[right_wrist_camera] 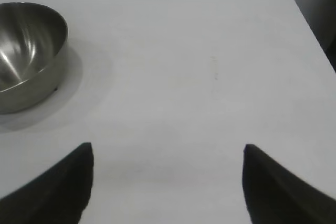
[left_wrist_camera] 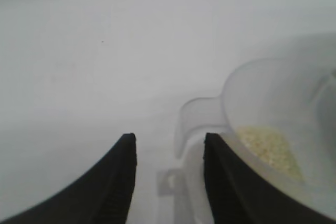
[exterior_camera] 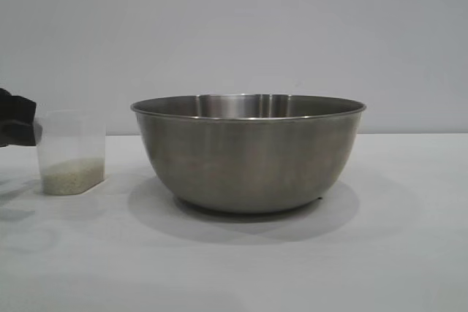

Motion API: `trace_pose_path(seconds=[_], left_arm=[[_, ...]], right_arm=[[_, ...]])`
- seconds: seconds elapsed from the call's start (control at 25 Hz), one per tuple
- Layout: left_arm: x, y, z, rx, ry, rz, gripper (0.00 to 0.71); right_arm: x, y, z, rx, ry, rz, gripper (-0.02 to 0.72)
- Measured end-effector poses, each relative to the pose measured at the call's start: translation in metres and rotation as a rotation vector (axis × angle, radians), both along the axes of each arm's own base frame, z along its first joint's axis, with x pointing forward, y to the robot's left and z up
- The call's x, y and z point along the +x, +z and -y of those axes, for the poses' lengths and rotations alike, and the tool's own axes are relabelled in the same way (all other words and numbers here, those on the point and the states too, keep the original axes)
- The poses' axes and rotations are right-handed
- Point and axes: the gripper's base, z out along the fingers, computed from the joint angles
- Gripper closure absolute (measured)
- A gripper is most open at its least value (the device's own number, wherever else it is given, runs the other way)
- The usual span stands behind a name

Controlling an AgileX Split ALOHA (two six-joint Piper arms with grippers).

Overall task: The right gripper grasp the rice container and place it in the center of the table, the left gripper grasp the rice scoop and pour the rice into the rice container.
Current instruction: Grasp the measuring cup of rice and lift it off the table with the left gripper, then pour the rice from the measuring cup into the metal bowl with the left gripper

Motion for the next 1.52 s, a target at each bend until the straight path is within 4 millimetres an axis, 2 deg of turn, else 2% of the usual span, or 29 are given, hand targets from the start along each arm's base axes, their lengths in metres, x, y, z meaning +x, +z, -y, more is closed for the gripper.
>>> trace_pose_path(seconds=[0.2, 0.36, 0.48, 0.88, 1.12, 1.4, 1.52], left_arm=[[0.015, -0.003, 0.002, -0.003, -0.002, 0.024, 0.41], [0.03, -0.003, 0.006, -0.005, -0.028, 0.059, 0.607], [0.038, -0.002, 0.01, -0.003, -0.063, 0.082, 0.71], [0.055, 0.013, 0.019, 0.006, -0.148, 0.16, 0.71], [0.064, 0.052, 0.026, 0.084, -0.236, 0.319, 0.71], [0.076, 0.096, 0.045, 0.218, -0.461, 0.541, 0.71], [0.08, 0.107, 0.055, 0.276, -0.601, 0.611, 0.71]], right_arm=[[0.0, 0.0, 0.0, 0.0, 0.0, 0.0, 0.204], [0.0, 0.0, 0.0, 0.0, 0.0, 0.0, 0.204], [0.0, 0.0, 0.0, 0.0, 0.0, 0.0, 0.204], [0.0, 0.0, 0.0, 0.0, 0.0, 0.0, 0.204], [0.0, 0.0, 0.0, 0.0, 0.0, 0.0, 0.204], [0.0, 0.0, 0.0, 0.0, 0.0, 0.0, 0.204], [0.0, 0.0, 0.0, 0.0, 0.0, 0.0, 0.204]])
